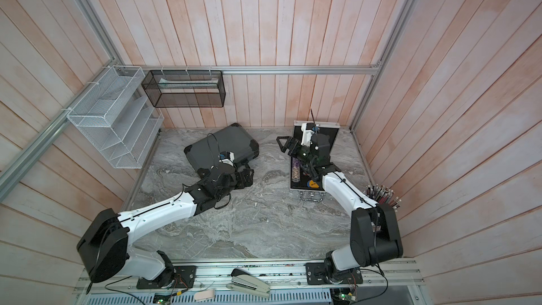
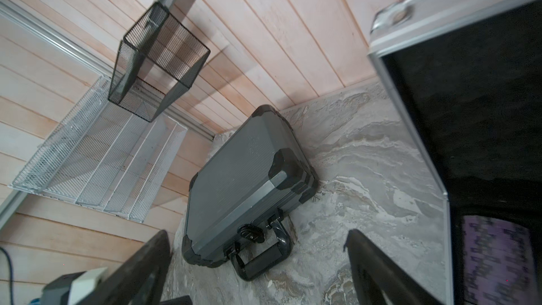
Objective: Open the poker set cases
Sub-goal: Move the poker set case to the center of the board.
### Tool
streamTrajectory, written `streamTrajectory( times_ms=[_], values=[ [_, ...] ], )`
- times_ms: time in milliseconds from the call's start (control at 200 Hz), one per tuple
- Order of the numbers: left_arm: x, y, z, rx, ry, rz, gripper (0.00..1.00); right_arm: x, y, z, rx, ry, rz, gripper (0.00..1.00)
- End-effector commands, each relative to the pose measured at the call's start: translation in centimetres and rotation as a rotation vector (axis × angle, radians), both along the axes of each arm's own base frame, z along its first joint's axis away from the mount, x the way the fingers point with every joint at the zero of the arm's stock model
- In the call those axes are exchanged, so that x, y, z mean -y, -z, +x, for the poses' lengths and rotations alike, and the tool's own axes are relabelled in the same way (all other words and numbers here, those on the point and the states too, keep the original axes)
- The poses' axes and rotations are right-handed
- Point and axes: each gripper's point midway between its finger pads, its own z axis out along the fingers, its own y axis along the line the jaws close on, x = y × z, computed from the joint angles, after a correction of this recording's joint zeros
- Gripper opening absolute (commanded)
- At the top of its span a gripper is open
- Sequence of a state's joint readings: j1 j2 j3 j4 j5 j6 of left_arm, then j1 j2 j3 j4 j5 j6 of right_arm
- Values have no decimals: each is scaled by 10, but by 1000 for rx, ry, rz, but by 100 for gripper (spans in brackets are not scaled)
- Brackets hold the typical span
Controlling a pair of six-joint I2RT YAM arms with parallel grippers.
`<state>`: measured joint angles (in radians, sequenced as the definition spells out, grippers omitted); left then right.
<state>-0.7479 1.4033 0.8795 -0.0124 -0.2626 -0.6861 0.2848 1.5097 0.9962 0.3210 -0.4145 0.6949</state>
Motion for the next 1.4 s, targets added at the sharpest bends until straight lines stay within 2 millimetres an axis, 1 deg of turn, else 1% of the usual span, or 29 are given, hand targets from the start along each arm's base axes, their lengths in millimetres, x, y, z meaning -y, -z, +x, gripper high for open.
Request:
streamTrajectory(
  times_ms=[0, 100, 290, 370, 460, 535, 595, 695, 830, 950, 1030, 1125, 1310, 1395],
  values=[
    [-38, -5, -1, 20, -117, 7, 100, -24, 0, 16, 36, -5, -39, 93],
    [-66, -7, -4, 20, -181, 3, 100, -49, 12, 26, 21, -42, -73, 92],
    [-110, -8, -11, 17, -287, -11, 100, -82, 39, 45, -21, -90, -103, 91],
    [-127, -6, -13, 8, -326, -14, 100, -92, 47, 53, -27, -101, -118, 91],
    [-145, -4, -14, -4, -362, -29, 100, -98, 57, 65, -38, -105, -128, 91],
    [-158, 0, -14, -14, -385, -46, 100, -102, 64, 75, -37, -108, -136, 92],
    [-166, 2, -13, -20, -397, -58, 100, -106, 74, 84, -43, -111, -150, 92],
    [-176, 6, -11, -36, -407, -65, 100, -111, 88, 98, -56, -122, -172, 93],
    [-185, 10, -3, -49, -405, -83, 100, -118, 100, 113, -61, -145, -174, 93],
    [-193, 14, 7, -57, -399, -119, 100, -120, 105, 125, -57, -158, -154, 92],
    [-199, 20, 13, -74, -393, -141, 100, -121, 108, 133, -54, -169, -148, 91],
    [-202, 26, 22, -87, -378, -154, 100, -125, 115, 138, -64, -203, -148, 91],
    [-206, 35, 37, -100, -357, -148, 100, -135, 132, 140, -90, -270, -150, 91],
    [-206, 40, 46, -111, -339, -151, 100, -139, 136, 141, -102, -301, -136, 91]
  ],
)
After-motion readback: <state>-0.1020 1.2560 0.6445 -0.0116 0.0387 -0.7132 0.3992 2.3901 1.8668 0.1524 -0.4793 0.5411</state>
